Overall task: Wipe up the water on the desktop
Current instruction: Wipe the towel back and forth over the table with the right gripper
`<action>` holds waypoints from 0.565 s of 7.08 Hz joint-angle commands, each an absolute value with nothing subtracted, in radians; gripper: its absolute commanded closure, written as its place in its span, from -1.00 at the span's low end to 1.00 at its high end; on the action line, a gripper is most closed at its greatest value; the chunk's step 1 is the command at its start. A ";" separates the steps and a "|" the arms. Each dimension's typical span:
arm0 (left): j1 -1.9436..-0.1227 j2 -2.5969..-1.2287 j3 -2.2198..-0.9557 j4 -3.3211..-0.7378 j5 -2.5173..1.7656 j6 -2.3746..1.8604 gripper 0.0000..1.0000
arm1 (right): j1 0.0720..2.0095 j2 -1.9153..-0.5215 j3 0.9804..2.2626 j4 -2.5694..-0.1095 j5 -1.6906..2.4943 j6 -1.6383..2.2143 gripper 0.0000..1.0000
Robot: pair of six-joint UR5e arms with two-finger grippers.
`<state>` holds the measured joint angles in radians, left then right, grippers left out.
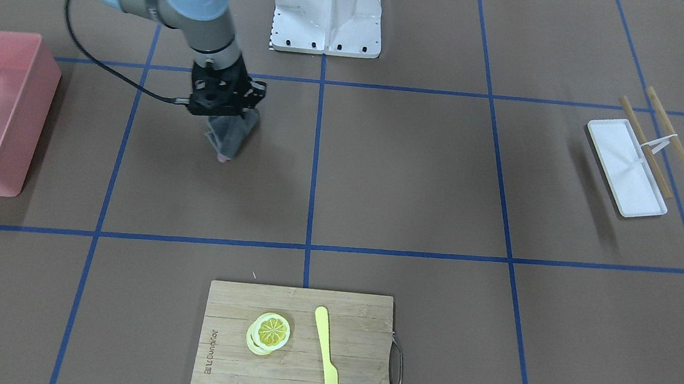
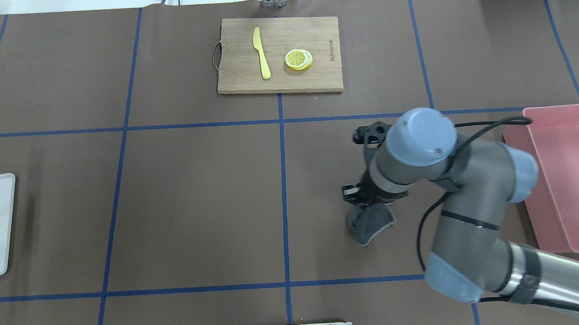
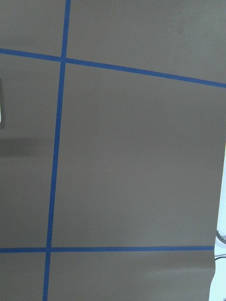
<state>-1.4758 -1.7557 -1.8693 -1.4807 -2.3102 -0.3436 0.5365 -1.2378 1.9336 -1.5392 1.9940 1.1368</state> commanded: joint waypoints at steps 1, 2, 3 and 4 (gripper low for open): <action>-1.488 -1.756 -1.867 -1.473 -2.309 -0.324 -0.95 | 0.615 -1.373 1.999 -1.551 2.025 0.993 1.00; -1.496 -1.755 -1.870 -1.473 -2.309 -0.321 -0.95 | 0.585 -1.359 1.996 -1.552 2.019 1.005 1.00; -1.496 -1.755 -1.871 -1.473 -2.309 -0.319 -0.95 | 0.528 -1.236 1.962 -1.621 2.002 1.055 1.00; -1.497 -1.753 -1.876 -1.473 -2.310 -0.319 -0.95 | 0.472 -1.063 1.875 -1.687 1.971 1.145 1.00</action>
